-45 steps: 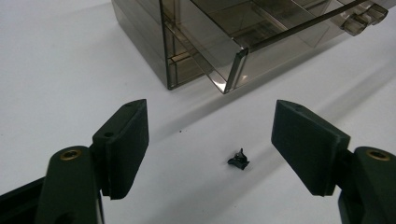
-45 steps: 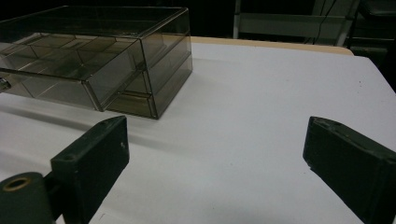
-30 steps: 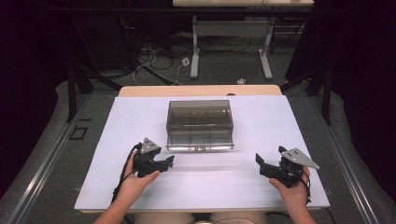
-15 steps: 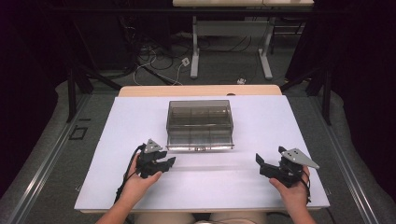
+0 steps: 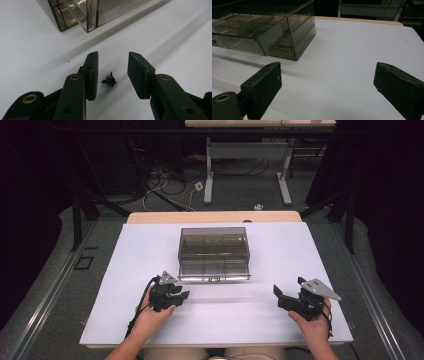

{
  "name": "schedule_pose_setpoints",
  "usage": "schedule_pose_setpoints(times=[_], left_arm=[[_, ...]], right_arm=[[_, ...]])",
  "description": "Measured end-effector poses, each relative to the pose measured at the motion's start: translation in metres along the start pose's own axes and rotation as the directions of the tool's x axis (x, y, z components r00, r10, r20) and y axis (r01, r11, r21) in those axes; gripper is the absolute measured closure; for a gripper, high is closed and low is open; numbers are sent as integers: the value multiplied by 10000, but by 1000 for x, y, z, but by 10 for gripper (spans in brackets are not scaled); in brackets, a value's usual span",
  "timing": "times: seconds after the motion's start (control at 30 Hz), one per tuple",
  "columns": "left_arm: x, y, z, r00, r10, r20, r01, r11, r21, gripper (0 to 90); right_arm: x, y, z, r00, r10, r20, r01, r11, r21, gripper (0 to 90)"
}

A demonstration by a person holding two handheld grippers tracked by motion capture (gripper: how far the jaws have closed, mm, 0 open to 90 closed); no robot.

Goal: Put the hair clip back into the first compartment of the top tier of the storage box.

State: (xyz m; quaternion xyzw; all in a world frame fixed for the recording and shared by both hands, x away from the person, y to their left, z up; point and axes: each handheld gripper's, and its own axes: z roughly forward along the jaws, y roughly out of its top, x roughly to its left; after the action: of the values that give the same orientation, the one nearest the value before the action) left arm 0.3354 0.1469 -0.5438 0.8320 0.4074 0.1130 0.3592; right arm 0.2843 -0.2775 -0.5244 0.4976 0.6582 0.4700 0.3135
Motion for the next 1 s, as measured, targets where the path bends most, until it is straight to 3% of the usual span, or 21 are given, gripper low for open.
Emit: schedule_pose_setpoints(times=[0.37,1.0], left_arm=[[0,-3,6,10000,28,-3,-28,9993,369,654],[2,-6,8,10000,-12,37,10,9983,589,725]], right_arm=[[0,0,0,10000,21,-33,-21,10000,-8,77],[0,-1,1,9999,5,-104,-4,10000,64,78]])
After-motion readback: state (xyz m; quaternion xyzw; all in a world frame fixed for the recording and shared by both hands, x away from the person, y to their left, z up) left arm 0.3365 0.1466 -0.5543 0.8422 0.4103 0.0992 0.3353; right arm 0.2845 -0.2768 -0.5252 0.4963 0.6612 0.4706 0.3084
